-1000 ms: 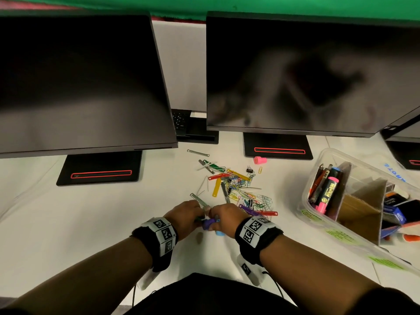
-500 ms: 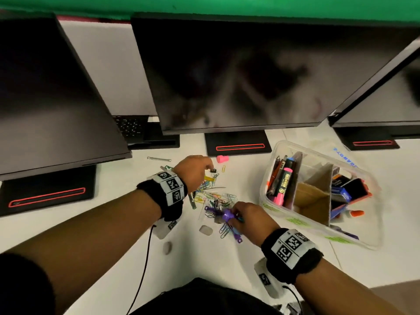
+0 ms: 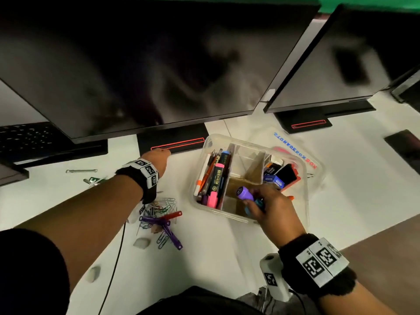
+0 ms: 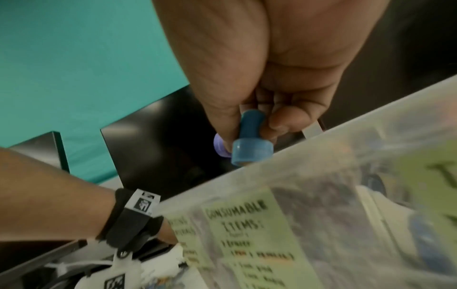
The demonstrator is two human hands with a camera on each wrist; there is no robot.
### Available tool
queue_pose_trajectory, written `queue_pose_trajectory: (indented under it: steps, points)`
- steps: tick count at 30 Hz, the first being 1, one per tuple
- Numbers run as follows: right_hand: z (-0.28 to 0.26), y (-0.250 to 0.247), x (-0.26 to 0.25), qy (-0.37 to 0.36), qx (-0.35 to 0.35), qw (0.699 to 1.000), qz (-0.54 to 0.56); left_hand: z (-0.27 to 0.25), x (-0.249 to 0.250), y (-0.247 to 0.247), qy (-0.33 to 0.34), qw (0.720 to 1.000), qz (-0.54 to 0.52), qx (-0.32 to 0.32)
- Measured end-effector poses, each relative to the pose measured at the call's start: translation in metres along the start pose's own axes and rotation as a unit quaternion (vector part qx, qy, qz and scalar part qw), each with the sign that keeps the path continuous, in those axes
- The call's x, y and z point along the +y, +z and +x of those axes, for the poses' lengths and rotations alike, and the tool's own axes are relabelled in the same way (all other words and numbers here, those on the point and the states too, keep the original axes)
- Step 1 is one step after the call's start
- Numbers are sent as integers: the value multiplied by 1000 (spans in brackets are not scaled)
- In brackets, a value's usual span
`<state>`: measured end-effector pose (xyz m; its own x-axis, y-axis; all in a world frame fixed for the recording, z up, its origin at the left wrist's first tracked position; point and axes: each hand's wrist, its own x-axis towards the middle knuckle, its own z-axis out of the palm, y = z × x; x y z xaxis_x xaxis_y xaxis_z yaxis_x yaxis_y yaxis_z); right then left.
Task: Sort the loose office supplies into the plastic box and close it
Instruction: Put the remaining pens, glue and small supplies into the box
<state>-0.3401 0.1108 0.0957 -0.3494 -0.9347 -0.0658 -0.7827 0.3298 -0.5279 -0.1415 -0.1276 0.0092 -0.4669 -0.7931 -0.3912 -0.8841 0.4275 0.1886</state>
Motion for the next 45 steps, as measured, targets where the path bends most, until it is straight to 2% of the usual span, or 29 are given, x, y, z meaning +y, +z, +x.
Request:
queue_pose_trajectory:
  steps: [6, 10, 15, 19, 23, 26, 30, 37, 45]
  points:
    - [14, 14, 1, -55, -78, 991, -90, 11, 9, 4, -22, 998, 57, 5]
    - [28, 18, 4, -43, -142, 979, -137, 11, 15, 8, -46, 995, 86, 10]
    - [27, 15, 12, -43, -153, 980, -116, -1, 12, -5, -53, 997, 49, 23]
    - [27, 12, 10, -54, -158, 979, -114, -26, 13, -42, -37, 992, -52, 109]
    - [29, 8, 8, -50, -158, 982, -96, -68, 38, -80, 27, 976, -123, 175]
    - [30, 6, 10, -41, -132, 988, -62, -95, 68, -91, 102, 968, -183, 135]
    - [26, 7, 19, -41, -79, 996, 10, -105, 107, -72, 177, 958, -215, 64]
    - [16, 2, 27, -30, -31, 997, 60, -96, 150, -29, 265, 957, -118, -6]
    - [11, 5, 32, -16, -8, 997, 76, -101, 153, -23, 322, 946, 12, -30]
